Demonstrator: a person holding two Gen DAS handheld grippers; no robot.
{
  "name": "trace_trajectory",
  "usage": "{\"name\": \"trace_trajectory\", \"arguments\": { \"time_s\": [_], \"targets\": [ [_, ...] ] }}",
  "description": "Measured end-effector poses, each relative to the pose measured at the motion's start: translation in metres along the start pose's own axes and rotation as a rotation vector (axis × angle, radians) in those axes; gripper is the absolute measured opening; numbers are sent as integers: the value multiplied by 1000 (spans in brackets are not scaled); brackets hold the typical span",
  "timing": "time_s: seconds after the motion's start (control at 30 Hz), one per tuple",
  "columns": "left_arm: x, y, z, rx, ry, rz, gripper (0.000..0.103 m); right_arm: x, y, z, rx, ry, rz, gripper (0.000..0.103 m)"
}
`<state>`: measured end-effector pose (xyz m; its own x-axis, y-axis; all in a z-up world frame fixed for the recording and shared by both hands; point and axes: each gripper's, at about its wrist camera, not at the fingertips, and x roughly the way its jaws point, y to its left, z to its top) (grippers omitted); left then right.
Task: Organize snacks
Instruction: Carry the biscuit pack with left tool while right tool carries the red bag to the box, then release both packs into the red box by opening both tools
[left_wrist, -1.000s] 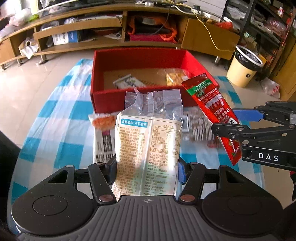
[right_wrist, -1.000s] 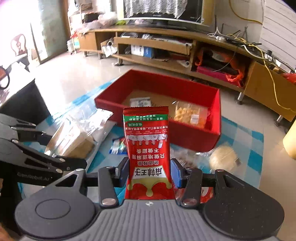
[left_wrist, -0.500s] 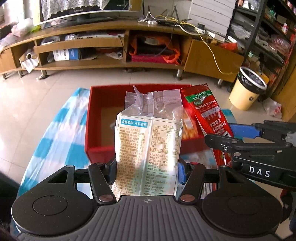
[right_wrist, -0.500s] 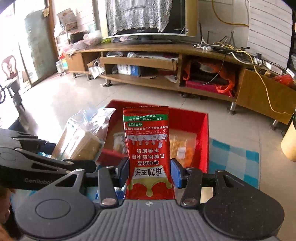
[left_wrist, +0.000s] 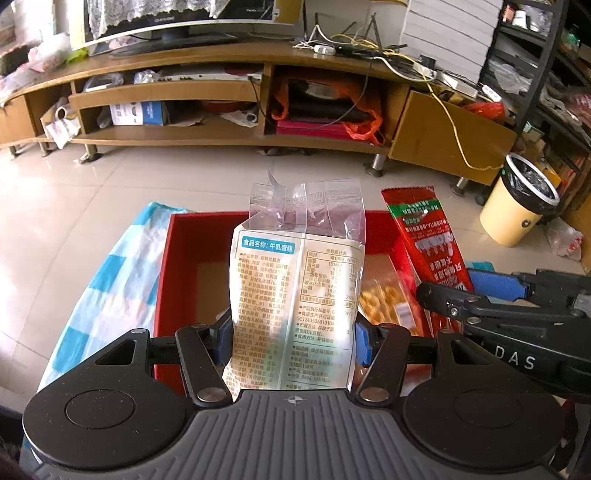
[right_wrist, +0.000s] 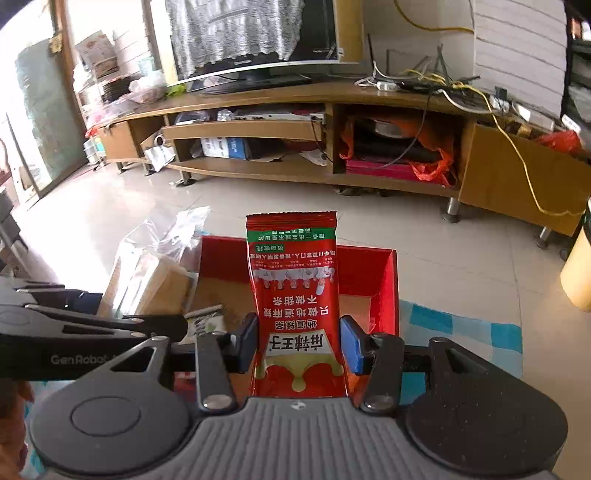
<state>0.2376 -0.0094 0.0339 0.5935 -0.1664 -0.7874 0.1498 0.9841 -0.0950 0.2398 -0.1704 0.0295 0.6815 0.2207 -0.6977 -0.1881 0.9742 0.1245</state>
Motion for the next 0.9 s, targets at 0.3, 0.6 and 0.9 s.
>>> {"name": "trace_trajectory", "arguments": {
  "time_s": [0.3, 0.6, 0.9],
  "targets": [
    [34, 8, 16, -33, 18, 48, 66, 38, -8, 7, 15, 41, -14, 48],
    [51, 14, 18, -46, 46, 83, 70, 67, -11, 9, 26, 81, 0, 49],
    [40, 11, 22, -38, -7, 90, 80, 57, -11, 9, 23, 64, -9, 50]
  ]
}}
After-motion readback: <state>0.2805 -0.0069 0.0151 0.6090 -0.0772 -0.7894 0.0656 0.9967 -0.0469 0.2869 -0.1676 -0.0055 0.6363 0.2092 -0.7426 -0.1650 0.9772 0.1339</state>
